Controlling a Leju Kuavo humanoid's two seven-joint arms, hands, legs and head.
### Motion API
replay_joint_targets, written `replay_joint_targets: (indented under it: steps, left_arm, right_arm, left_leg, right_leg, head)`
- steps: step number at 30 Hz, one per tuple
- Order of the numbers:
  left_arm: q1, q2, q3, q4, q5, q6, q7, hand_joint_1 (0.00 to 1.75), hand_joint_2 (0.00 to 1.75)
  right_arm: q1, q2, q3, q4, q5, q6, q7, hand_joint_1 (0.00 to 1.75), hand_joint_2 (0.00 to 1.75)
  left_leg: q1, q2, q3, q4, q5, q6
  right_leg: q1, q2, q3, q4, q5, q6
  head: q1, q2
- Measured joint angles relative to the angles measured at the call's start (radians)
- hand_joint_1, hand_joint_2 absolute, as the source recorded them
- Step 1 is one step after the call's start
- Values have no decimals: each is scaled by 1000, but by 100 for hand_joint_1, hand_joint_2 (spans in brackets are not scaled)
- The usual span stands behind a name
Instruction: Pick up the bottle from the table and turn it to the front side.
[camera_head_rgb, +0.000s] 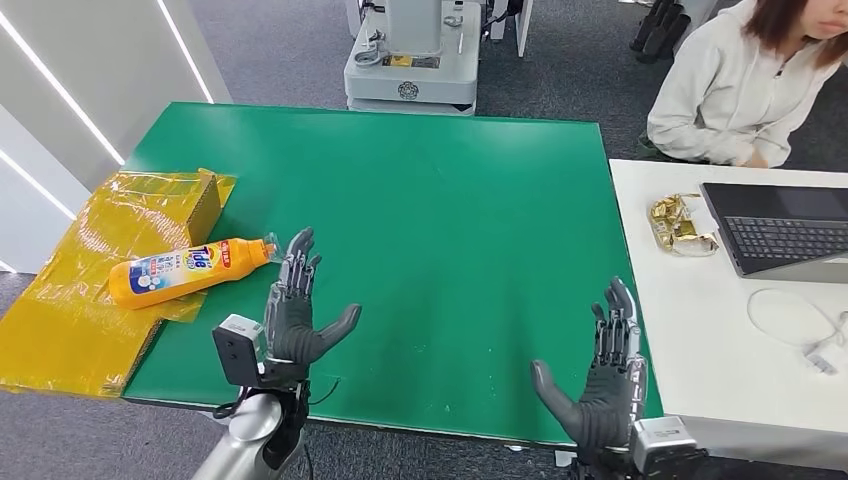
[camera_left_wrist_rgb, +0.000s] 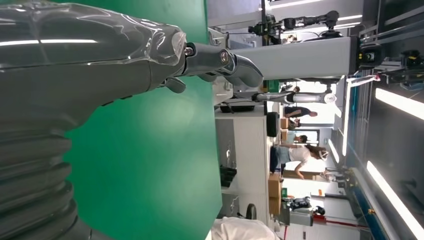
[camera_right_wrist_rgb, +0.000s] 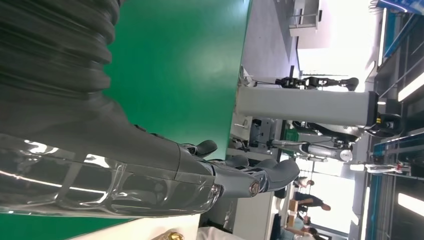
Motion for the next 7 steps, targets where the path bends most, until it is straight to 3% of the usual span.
replay_joint_targets:
  steps: [7]
  left_arm:
    - [-2,-13,0,1,-29,-27,16,0,175]
  right_arm:
    - [-3,15,-27,18,2,-5,0,0,175]
  left_leg:
    - [0,0,0,0,0,0]
  right_leg:
    - [0,0,0,0,0,0]
  head:
    - [0,0]
